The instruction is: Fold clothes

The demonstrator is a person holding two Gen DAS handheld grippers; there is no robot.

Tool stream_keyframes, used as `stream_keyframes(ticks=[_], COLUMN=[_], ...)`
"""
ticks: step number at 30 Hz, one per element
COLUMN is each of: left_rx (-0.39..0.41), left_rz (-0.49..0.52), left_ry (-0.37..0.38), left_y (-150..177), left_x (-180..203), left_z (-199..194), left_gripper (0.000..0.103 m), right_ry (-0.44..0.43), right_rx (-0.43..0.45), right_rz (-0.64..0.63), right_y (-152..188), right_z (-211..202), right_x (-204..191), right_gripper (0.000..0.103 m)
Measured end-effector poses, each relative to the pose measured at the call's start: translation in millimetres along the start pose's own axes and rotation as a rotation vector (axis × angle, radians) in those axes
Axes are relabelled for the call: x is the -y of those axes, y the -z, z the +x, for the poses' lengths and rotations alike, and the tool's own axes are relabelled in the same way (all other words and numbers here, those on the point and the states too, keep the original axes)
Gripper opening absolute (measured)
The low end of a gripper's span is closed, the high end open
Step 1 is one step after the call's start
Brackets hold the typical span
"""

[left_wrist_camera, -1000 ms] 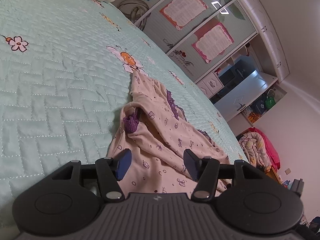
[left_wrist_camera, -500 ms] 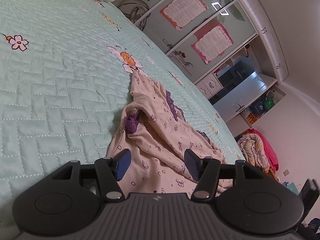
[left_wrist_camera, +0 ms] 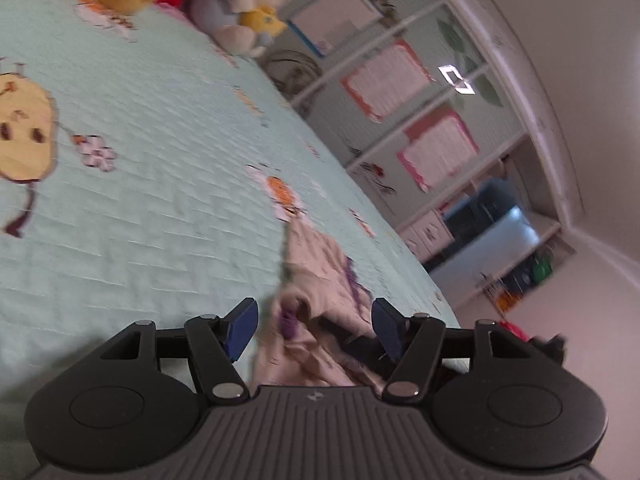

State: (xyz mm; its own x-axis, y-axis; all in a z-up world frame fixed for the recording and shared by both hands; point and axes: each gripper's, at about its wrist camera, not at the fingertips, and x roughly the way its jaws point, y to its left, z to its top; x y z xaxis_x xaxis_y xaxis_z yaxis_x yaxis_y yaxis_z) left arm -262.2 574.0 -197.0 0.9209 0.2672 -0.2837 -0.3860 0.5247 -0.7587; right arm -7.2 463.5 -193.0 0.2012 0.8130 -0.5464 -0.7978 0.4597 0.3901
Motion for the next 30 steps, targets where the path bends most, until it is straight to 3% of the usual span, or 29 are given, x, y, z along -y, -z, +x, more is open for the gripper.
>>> stream_keyframes(ticks=[1, 3, 8, 11, 14, 17, 21, 23, 25, 27, 30], left_rx=[0.006, 0.022, 0.043, 0.058, 0.068, 0.067, 0.056, 0.051, 0.048, 0.051, 0.058], left_rz=[-0.011, -0.013, -0.026, -0.049, -0.079, -0.092, -0.086, -0.078, -0.050, 0.002, 0.128], left_ry=[-0.012, -0.027, -0.045, -0.066, -0.081, -0.080, -0.067, -0.058, -0.048, -0.041, -0.033], left_y=[-1, -5, -12, -14, -16, -18, -17, -16, -15, -12, -3], left_x=[-3, -4, -2, -6, -12, -13, -10, -7, -2, 7, 26], left_z=[-2, -7, -15, -20, -23, -25, -25, -24, -23, -23, -24], left_gripper=[0.066, 0.066, 0.066, 0.066, 0.066, 0.067, 0.067, 0.067, 0.067, 0.067, 0.067], right_ry=[-0.001, 0.020, 0.039, 0.034, -0.027, 0.033, 0.070, 0.130, 0.147, 0.104, 0.032], right_rx=[-0.038, -0.011, 0.167, 0.130, -0.013, 0.053, 0.195, 0.222, 0.215, 0.087, 0.120], right_rz=[-0.026, -0.095, -0.049, 0.067, 0.186, 0.079, 0.164, 0.228, 0.295, 0.347, 0.377], right_y=[6, 14, 2, -16, -7, 1, -2, -3, 1, 9, 22], right_z=[9, 3, -31, -4, 41, 35, -6, -23, -34, -27, -49], right_x=[-9, -26, -28, -22, -25, -48, -18, 8, 34, 57, 70], right_gripper=[0.042, 0.042, 0.045, 0.045, 0.044, 0.046, 0.046, 0.044, 0.044, 0.043, 0.041])
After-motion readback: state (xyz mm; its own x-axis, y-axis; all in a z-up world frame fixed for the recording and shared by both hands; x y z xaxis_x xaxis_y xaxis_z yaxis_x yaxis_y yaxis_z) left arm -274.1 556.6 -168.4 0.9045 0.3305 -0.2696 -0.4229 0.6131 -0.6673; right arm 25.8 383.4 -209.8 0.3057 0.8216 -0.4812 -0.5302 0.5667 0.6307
